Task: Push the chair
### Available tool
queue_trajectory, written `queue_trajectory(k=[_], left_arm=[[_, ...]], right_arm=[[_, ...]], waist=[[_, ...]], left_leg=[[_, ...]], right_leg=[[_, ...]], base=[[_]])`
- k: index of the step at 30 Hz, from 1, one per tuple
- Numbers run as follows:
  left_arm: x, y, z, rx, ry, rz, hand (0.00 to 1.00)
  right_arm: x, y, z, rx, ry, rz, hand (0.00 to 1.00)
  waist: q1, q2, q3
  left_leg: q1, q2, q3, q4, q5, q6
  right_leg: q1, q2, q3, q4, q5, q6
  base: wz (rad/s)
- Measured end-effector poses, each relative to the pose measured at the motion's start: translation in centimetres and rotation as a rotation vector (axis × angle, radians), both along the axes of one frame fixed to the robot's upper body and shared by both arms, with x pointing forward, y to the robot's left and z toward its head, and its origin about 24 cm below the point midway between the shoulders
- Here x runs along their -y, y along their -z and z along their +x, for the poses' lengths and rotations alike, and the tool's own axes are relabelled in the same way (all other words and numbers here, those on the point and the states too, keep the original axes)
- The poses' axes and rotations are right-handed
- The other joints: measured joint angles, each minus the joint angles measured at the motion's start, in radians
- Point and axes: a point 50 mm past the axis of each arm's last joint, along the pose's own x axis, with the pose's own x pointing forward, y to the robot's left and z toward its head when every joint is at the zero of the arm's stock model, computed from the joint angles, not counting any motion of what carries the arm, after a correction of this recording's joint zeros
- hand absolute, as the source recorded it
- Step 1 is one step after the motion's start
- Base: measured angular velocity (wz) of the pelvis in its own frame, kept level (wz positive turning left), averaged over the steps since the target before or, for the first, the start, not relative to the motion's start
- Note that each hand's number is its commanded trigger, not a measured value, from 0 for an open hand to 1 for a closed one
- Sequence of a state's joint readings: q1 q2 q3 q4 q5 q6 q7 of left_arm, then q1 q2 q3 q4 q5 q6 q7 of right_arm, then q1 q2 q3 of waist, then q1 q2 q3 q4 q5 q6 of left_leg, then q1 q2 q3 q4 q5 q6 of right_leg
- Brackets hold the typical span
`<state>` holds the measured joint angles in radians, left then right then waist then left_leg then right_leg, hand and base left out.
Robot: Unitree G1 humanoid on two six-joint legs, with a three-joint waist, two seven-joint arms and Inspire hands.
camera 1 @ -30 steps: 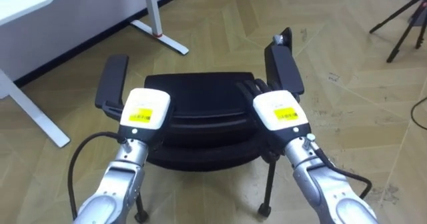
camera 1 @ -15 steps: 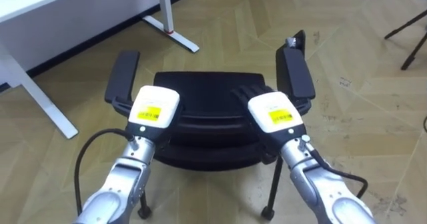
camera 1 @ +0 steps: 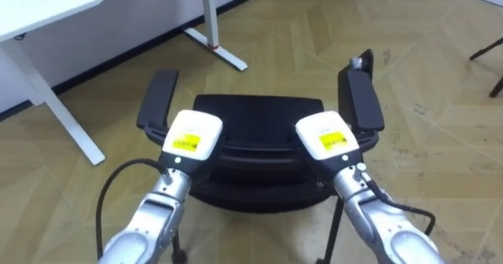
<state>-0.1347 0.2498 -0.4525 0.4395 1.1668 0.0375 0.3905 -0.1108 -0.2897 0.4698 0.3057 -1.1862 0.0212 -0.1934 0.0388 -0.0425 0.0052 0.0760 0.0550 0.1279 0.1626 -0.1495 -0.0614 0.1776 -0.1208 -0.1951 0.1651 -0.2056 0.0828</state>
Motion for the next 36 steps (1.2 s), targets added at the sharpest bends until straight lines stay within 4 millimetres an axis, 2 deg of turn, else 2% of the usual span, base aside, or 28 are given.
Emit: queue_trajectory(k=[15, 21, 22, 24, 25, 27, 29, 30, 32, 35, 36], left_arm=[[-0.3, 0.5, -0.2, -0.02, 0.007, 0.008, 1.0], [-0.3, 0.7, -0.1, -0.027, 0.01, 0.016, 1.0], [-0.5, 0.7, 0.0, -0.027, 0.007, 0.017, 1.0], [-0.7, 0.7, 0.1, -0.026, 0.011, 0.021, 1.0], [-0.9, 0.6, 0.3, -0.02, 0.008, 0.023, 1.0], [-1.1, 0.7, 0.4, -0.017, 0.006, 0.026, 1.0], [-1.3, 1.0, 0.5, -0.019, 0.007, 0.03, 1.0], [-1.3, 1.1, 0.5, -0.022, 0.008, 0.03, 1.0], [-1.4, 1.3, 0.3, -0.018, -0.003, 0.02, 1.0], [-1.5, 1.6, 0.1, -0.02, -0.01, 0.005, 1.0], [-1.5, 1.6, 0.1, -0.019, -0.009, 0.003, 1.0]], right_arm=[[-0.1, 0.8, -0.5, -0.017, -0.004, 0.009, 1.0], [-0.3, 1.1, -0.5, -0.029, 0.0, 0.019, 1.0], [-0.4, 1.2, -0.4, -0.033, 0.005, 0.025, 1.0], [-0.4, 1.2, -0.3, -0.032, 0.012, 0.031, 1.0], [-0.7, 1.2, -0.1, -0.03, 0.012, 0.034, 1.0], [-0.9, 1.4, -0.1, -0.03, 0.016, 0.044, 1.0], [-1.0, 1.9, -0.4, -0.037, 0.019, 0.053, 1.0], [-1.0, 2.0, -0.4, -0.04, 0.018, 0.055, 1.0], [-1.2, 2.2, -0.6, -0.042, 0.006, 0.057, 1.0], [-1.1, 2.3, -0.7, -0.029, -0.01, 0.054, 1.0], [-1.1, 2.3, -0.7, -0.024, -0.012, 0.051, 1.0]], waist=[[-0.002, -0.008, 0.0005], [-0.004, -0.02, 0.0068], [-0.003, -0.021, 0.0056], [0.0, -0.021, 0.009], [0.002, -0.014, 0.0195], [0.012, -0.011, 0.0196], [0.018, -0.017, 0.0206], [0.021, -0.017, 0.0203], [0.028, -0.007, 0.0133], [0.024, -0.004, 0.0121], [0.024, -0.008, 0.0107]], left_leg=[[-0.006, 0.0, -0.009, 0.028, 0.001, 0.001], [-0.018, 0.003, -0.024, 0.059, 0.0, 0.001], [-0.024, 0.008, -0.024, 0.07, 0.0, 0.0], [-0.05, 0.026, -0.031, 0.106, -0.012, -0.007], [-0.065, 0.042, -0.041, 0.142, -0.027, -0.016], [-0.09, 0.068, -0.056, 0.202, -0.046, -0.031], [-0.138, 0.09, -0.056, 0.318, -0.049, -0.034], [-0.152, 0.096, -0.055, 0.349, -0.046, -0.031], [-0.206, 0.115, -0.054, 0.444, -0.022, 0.001], [-0.251, 0.132, -0.041, 0.487, -0.001, 0.017], [-0.261, 0.126, -0.04, 0.489, 0.002, 0.02]], right_leg=[[0.013, -0.001, -0.007, -0.001, 0.0, 0.0], [0.022, 0.001, -0.021, 0.004, -0.006, -0.008], [0.022, 0.005, -0.024, 0.007, -0.01, -0.013], [0.011, 0.019, -0.029, 0.015, -0.017, -0.023], [0.009, 0.035, -0.029, 0.03, -0.028, -0.034], [-0.004, 0.056, -0.031, 0.064, -0.057, -0.05], [-0.004, 0.068, -0.056, 0.114, -0.097, -0.063], [-0.003, 0.072, -0.058, 0.123, -0.105, -0.067], [-0.004, 0.083, -0.067, 0.138, -0.115, -0.087], [-0.003, 0.084, -0.072, 0.152, -0.123, -0.107], [-0.005, 0.079, -0.072, 0.161, -0.128, -0.11]], base=[[0.02], [0.08], [0.06], [0.1], [0.14], [0.15], [0.29], [0.23], [0.09], [0.16], [0.19]])
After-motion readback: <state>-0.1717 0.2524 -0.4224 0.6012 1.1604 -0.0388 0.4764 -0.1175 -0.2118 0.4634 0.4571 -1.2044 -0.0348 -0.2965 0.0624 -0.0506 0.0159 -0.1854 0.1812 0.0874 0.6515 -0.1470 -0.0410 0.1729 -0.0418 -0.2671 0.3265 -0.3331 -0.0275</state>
